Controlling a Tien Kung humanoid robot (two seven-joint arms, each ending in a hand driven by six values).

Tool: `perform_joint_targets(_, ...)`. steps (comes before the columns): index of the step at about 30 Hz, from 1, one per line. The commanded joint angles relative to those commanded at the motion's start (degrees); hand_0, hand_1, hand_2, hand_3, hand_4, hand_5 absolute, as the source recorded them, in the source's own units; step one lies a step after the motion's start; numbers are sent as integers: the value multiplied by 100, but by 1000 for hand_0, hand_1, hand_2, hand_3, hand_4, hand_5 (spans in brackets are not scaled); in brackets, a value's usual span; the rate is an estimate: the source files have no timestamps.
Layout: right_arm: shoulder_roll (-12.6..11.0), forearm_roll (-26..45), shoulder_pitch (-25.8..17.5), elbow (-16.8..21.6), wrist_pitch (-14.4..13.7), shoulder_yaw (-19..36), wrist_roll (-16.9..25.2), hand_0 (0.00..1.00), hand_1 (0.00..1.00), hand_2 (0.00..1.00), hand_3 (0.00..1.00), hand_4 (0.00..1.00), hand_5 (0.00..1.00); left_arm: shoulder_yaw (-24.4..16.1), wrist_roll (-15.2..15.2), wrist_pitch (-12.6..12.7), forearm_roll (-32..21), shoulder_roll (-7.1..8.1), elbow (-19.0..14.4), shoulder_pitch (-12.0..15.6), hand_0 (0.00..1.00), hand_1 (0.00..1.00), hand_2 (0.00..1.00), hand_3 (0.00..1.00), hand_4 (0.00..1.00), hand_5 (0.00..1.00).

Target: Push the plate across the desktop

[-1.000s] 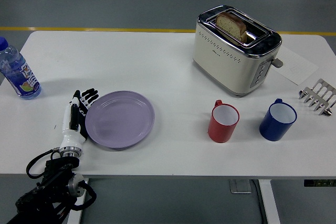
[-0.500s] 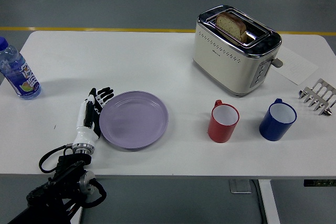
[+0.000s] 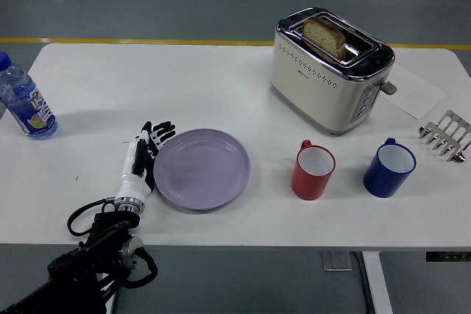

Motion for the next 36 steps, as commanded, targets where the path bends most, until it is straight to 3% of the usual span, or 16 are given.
perform_joint_targets(9,-8,-40,-13,0,15,1,4,671,648,681,601,448,212,320,0,55,-173,0,42,-270,719,740,707,624,461,998)
perform_joint_targets(19,-7,-37,-28,0,24,-25,3,672,649,681,602,449,211,822,0,58,-391,0,72,-355,718,740,707,625,456,998)
perform_joint_targets(36,12,-94,-53,0,40,-6,-14,672,649,681,601,450,211,981,0,73,-431,0,64,-461,719,740,708,624,455,998)
